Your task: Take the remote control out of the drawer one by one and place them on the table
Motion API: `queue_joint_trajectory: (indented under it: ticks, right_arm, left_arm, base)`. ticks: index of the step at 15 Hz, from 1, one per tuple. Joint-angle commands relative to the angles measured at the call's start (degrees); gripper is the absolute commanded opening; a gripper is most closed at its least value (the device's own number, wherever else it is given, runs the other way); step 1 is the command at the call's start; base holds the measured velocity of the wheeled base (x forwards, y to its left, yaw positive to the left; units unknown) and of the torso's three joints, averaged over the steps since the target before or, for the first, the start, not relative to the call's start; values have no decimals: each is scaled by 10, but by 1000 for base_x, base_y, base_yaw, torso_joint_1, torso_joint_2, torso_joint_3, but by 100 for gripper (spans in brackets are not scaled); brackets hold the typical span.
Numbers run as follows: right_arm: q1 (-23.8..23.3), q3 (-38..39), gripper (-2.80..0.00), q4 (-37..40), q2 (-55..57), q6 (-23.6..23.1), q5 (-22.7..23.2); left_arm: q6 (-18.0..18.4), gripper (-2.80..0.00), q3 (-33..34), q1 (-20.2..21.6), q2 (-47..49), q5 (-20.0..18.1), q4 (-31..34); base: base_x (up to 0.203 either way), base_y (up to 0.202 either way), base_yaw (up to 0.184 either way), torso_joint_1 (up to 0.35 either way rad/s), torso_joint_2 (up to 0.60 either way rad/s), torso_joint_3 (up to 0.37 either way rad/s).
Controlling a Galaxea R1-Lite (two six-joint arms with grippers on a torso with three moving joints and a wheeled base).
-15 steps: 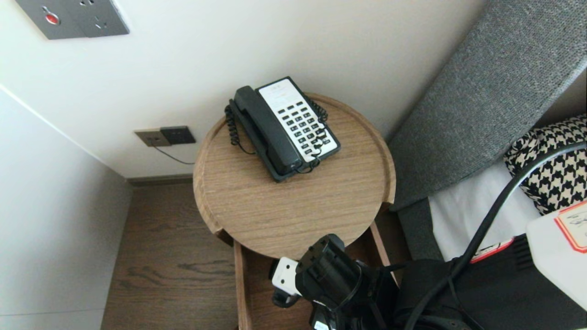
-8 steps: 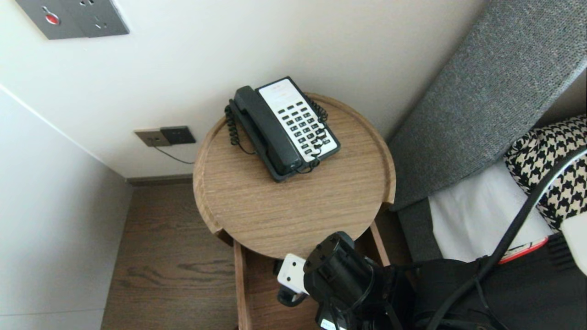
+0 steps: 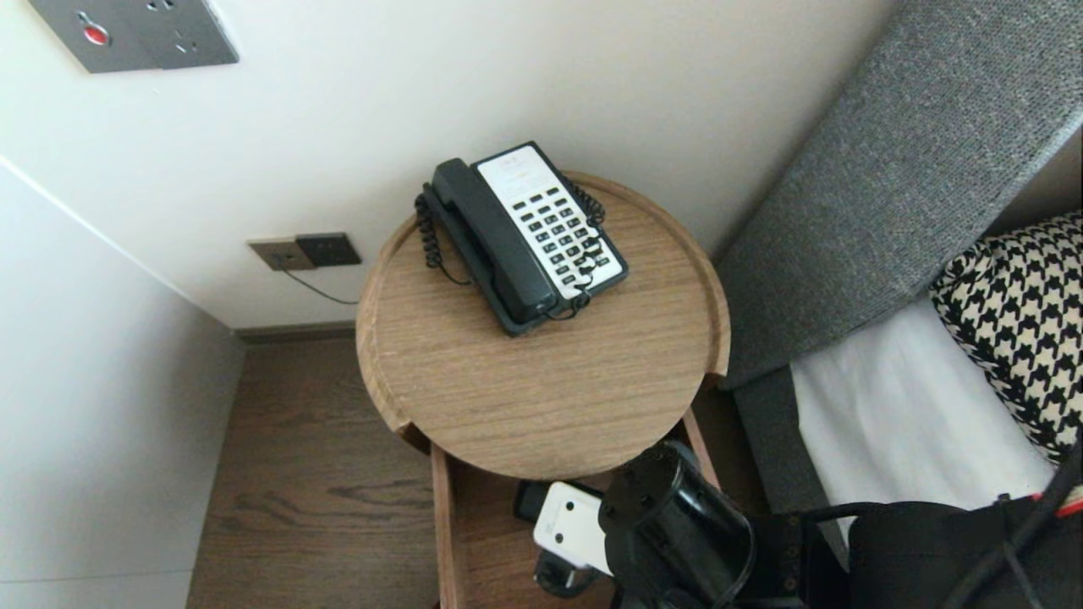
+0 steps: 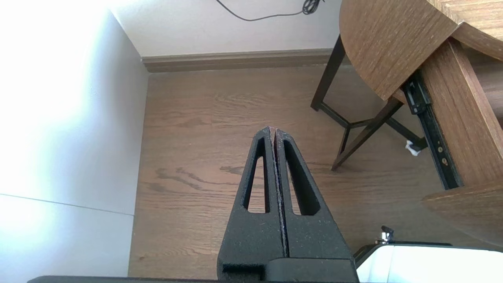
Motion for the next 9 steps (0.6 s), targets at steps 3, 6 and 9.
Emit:
queue_joint_trajectory:
  ticks: [3,6,9]
  right_arm:
    - [15,29,-280,0,-58,8,-2]
    - [17,45,-280,1,-90,9,-2]
    - [23,62,-280,1,-103,10,-2]
  left_arm:
    - [0,-280,0,0,-1,0,0]
    - [0,-280,0,0,-1,0,0]
    - [0,-280,0,0,-1,0,0]
  base:
    - [0,0,0,0,0,0]
    - [0,0,0,0,0,0]
    - [0,0,0,0,0,0]
